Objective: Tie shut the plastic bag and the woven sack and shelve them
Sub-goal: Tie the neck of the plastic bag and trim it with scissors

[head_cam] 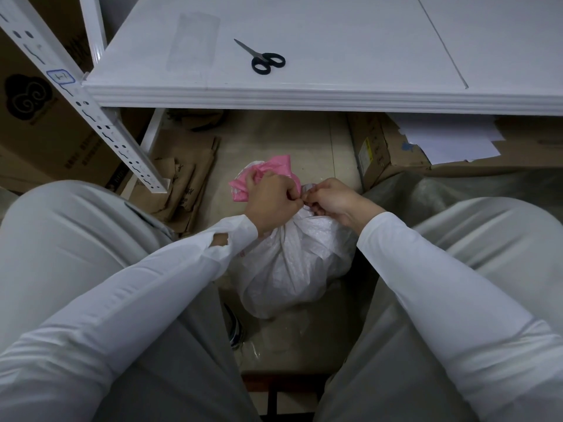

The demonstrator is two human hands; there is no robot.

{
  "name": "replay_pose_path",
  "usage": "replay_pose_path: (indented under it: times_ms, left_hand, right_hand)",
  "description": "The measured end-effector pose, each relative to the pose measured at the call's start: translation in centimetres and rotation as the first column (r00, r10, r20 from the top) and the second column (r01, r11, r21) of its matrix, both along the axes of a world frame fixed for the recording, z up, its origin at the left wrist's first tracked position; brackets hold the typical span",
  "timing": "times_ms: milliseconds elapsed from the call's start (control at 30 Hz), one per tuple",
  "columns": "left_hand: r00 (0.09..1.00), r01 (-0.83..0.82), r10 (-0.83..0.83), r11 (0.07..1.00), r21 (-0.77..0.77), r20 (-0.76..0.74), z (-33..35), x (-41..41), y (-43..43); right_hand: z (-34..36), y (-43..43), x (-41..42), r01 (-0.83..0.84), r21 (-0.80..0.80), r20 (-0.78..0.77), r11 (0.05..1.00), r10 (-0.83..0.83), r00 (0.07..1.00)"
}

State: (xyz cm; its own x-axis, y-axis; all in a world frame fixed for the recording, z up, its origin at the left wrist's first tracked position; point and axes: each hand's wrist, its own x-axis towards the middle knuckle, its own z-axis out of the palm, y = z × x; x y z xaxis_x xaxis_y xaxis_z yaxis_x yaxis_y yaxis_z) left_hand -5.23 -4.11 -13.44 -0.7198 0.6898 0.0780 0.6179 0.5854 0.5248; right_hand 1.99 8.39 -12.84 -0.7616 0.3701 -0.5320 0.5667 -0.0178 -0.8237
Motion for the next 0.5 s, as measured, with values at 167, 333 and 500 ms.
replay_pose_path:
  times_ms: [167,333,500]
  left_hand:
    - [0.997,0.033,-0.034,0.999,-0.019,-0.064,-0.2,-0.1,-0.3]
    - [0.992,0.040,-0.046,0.998,-0.049,-0.115,-0.1,0.0,-0.3]
    - [0.984,0.023,-0.035,0.997,-0.070,-0.172,-0.1,0.3,0.0]
  right_hand:
    - [0.3,0.0,0.0,-0.067,0.110,-0.013,0.992,0.069,0.998]
    - [0.1,0.3,-0.2,-0.119,0.359,-0.019,0.926,0.135,0.991]
    - [1.1,-1.3,-0.2,-0.183,0.674,0.020,0.716,0.229,0.973]
